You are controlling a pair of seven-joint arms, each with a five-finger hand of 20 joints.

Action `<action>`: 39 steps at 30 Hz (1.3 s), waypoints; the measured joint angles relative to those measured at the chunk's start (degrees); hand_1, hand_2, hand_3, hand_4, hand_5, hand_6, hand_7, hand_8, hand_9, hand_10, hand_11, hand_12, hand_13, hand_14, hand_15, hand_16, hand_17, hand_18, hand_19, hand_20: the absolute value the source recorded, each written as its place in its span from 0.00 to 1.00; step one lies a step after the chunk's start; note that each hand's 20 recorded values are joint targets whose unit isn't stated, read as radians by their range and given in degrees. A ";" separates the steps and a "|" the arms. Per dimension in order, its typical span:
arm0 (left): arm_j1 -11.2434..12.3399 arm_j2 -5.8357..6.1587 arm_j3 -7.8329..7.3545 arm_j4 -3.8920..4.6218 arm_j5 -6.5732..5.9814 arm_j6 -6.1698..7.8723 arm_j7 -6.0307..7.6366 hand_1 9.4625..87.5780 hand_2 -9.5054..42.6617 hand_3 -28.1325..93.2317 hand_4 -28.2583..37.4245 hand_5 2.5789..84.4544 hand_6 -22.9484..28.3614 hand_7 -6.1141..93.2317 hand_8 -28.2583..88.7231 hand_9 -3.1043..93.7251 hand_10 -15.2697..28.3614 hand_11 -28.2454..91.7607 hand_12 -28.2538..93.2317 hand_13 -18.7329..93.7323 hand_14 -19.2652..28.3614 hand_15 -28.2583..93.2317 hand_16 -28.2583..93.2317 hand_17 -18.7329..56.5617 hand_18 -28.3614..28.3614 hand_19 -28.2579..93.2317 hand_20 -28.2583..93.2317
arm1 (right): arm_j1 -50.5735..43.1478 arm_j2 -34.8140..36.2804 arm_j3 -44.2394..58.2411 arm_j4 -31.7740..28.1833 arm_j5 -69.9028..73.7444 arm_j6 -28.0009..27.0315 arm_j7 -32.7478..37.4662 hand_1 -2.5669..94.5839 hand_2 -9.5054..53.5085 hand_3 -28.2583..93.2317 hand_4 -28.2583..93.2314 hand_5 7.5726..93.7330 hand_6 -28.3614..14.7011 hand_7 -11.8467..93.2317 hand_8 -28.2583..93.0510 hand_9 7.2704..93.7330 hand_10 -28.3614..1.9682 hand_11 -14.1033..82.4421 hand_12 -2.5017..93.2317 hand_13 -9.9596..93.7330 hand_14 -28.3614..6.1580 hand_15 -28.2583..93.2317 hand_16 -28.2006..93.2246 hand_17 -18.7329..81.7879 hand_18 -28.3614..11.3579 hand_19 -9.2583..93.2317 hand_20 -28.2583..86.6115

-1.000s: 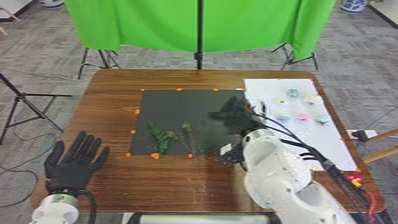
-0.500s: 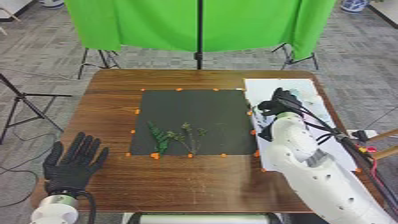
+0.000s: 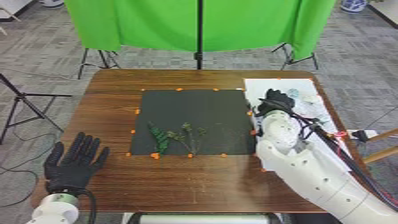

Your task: Arrange flowers

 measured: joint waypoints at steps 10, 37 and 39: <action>0.00 0.18 0.33 0.17 0.55 -0.83 -0.91 0.20 0.44 0.86 0.00 0.50 0.60 0.24 0.16 0.42 0.69 0.47 0.33 0.42 0.72 0.61 0.18 0.17 0.76 0.56 0.39 | 0.68 0.83 -3.53 0.25 -5.01 0.04 -1.55 0.68 0.00 0.74 0.00 0.73 0.62 0.58 0.38 0.84 0.50 0.40 0.56 0.75 0.47 0.74 0.55 0.58 0.05 0.98 0.56; 0.11 -0.16 -0.03 -0.58 -1.85 0.73 -0.15 0.20 0.43 0.86 0.00 0.51 0.60 0.25 0.15 0.43 0.69 0.48 0.33 0.42 0.72 0.62 0.18 0.17 0.76 0.57 0.39 | -4.17 8.49 -2.06 -18.28 6.28 12.30 -3.38 0.64 0.00 0.81 0.09 0.76 0.56 0.57 0.40 0.88 0.48 0.37 0.56 0.78 0.53 0.70 0.58 0.60 0.03 0.99 0.55; 0.22 -0.16 -0.08 -0.58 -1.83 0.67 -0.16 0.20 0.43 0.86 0.00 0.51 0.60 0.25 0.15 0.43 0.69 0.48 0.33 0.42 0.72 0.62 0.18 0.17 0.76 0.57 0.39 | -4.55 8.99 -0.98 -21.97 9.17 12.08 -3.37 0.64 0.00 0.80 0.09 0.76 0.55 0.56 0.40 0.88 0.48 0.36 0.56 0.77 0.52 0.70 0.58 0.60 0.03 0.99 0.55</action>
